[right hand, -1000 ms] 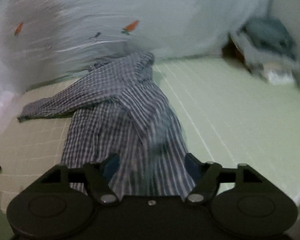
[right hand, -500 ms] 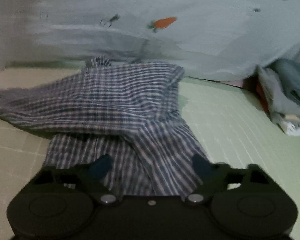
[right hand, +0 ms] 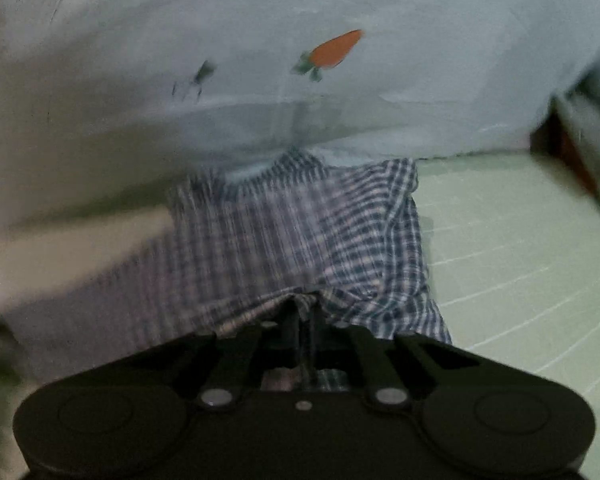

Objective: Fold clothes

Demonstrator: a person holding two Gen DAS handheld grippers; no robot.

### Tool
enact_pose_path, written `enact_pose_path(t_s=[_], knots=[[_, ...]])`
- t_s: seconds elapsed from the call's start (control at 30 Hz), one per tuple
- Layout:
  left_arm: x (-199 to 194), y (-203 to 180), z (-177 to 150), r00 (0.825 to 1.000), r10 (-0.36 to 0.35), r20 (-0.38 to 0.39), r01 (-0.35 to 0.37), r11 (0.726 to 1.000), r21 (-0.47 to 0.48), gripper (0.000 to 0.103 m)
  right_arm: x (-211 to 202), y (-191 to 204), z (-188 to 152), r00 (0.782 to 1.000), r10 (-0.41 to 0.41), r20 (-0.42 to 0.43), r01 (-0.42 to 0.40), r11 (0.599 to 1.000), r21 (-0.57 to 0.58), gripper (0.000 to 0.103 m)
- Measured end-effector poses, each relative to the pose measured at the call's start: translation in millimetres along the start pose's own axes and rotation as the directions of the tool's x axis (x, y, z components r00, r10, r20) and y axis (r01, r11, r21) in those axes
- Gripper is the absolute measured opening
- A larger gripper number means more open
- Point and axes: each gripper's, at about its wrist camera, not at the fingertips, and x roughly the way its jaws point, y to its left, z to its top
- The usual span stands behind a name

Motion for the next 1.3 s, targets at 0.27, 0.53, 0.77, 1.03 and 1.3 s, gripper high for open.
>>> enact_pose_path(t_s=[0.27, 0.53, 0.77, 1.03, 1.3], knots=[[-0.4, -6.4, -6.7, 0.999, 0.034, 0.015, -0.035, 0.997, 0.065, 0.085, 8.2, -8.7, -18.9, 0.987, 0.102, -0.125, -0.094, 0.994, 0.062, 0.042], [-0.9, -7.8, -6.2, 0.999, 0.039, 0.011, -0.040, 0.997, 0.068, 0.081, -16.7, -36.6, 10.1, 0.995, 0.100, 0.013, -0.101, 0.988, 0.112, 0.069], [-6.0, -7.7, -10.2, 0.997, 0.060, 0.039, -0.063, 0.993, 0.097, 0.052, 41.6, -83.2, 33.7, 0.998, 0.046, -0.032, -0.038, 0.976, 0.216, 0.068], [-3.3, -7.8, -2.5, 0.999, 0.002, 0.043, -0.006, 0.997, 0.078, 0.013, 113.9, -98.2, 66.2, 0.993, 0.051, -0.102, -0.029, 0.979, 0.201, 0.002], [-2.9, -2.7, 1.7, 0.999, -0.019, 0.032, 0.018, 1.000, 0.023, 0.012, 151.6, -104.0, 85.2, 0.989, 0.052, -0.141, -0.030, 0.988, 0.152, 0.002]])
